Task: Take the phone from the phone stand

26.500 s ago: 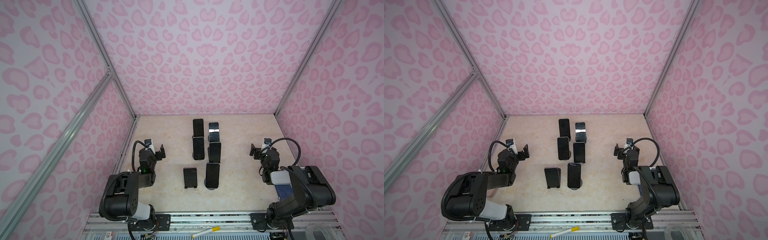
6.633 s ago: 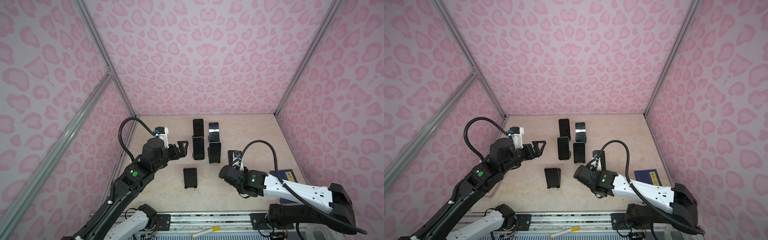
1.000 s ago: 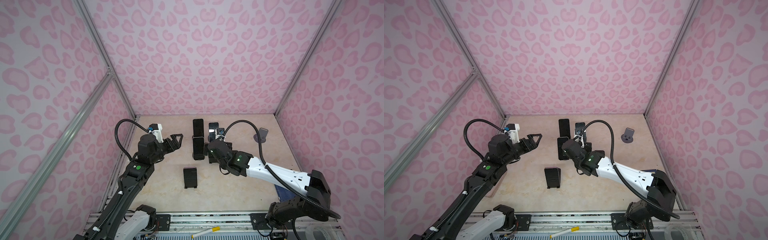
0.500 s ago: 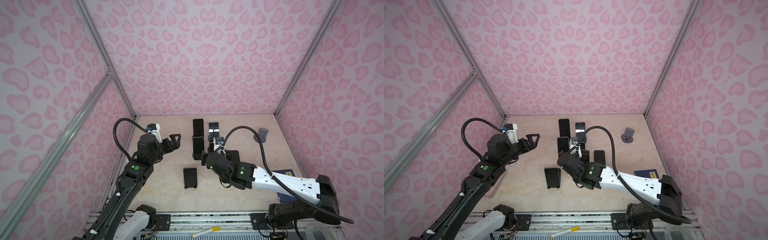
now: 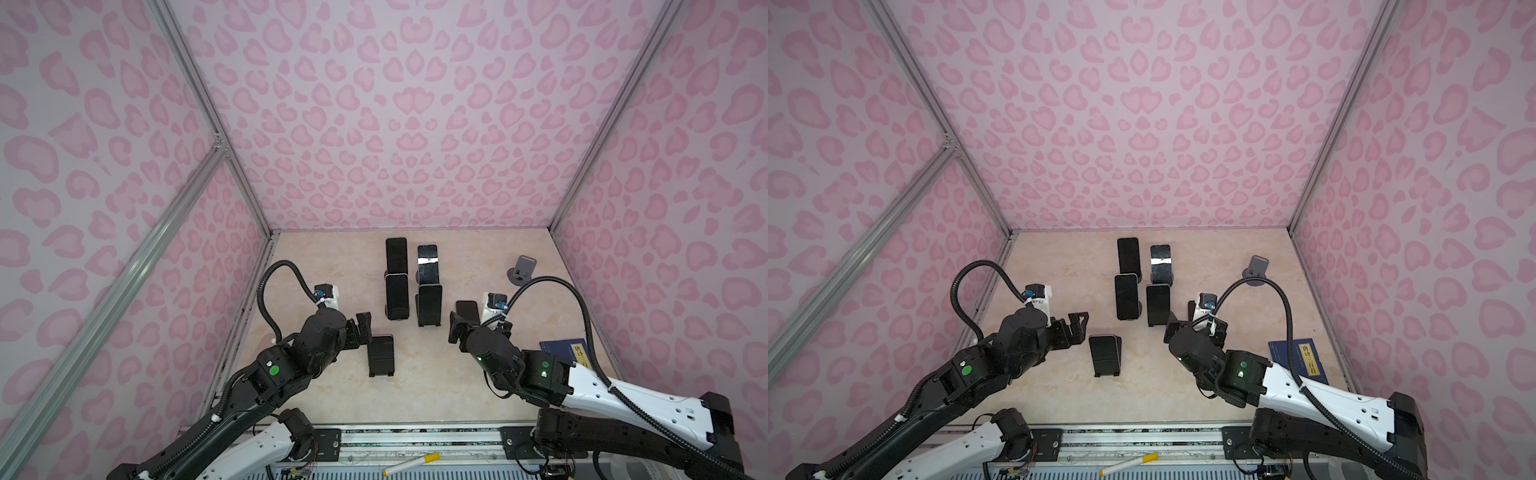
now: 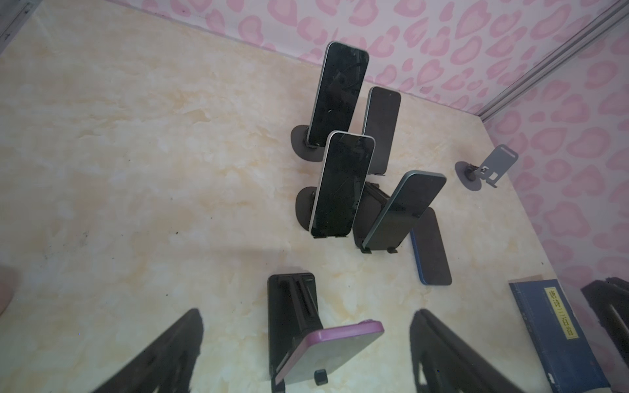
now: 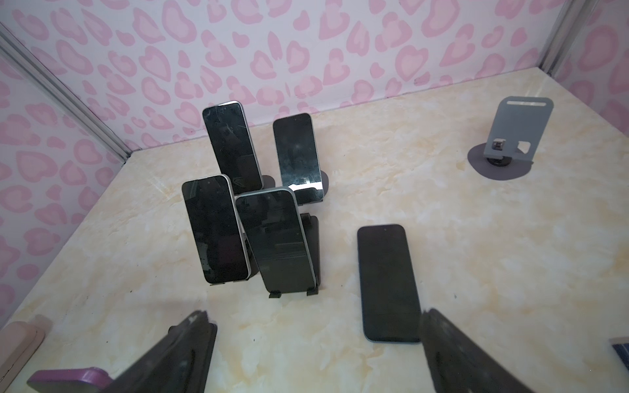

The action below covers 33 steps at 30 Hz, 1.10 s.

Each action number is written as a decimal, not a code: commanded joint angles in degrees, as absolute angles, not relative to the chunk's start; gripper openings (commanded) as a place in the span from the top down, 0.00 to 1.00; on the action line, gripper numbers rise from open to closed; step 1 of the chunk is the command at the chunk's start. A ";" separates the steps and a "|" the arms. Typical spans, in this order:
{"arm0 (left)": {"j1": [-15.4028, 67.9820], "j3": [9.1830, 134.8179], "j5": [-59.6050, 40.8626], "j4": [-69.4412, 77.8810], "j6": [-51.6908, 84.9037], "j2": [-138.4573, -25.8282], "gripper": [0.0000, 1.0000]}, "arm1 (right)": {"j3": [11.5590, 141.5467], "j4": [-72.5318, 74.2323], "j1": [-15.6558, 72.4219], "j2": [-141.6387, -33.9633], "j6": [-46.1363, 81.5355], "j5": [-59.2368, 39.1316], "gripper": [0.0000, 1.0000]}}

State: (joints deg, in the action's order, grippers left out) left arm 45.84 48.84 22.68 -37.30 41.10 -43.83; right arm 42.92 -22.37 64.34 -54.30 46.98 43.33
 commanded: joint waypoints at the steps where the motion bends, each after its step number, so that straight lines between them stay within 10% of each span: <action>1: 46.48 48.31 27.02 -39.86 43.11 -42.92 0.02 | 41.61 -19.41 64.76 -55.05 49.53 40.44 0.02; 12: 42.75 54.39 32.77 -37.38 30.77 -44.12 0.04 | 54.31 -13.79 78.80 -72.11 50.63 40.97 0.01; 33: 22.88 53.35 11.24 -33.58 28.87 -44.39 0.04 | 77.06 -28.93 81.29 -97.93 62.14 44.17 0.01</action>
State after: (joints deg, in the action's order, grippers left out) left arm 23.20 53.67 13.19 -35.57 29.32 -44.80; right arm 75.88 -24.88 81.19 -96.57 59.70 42.02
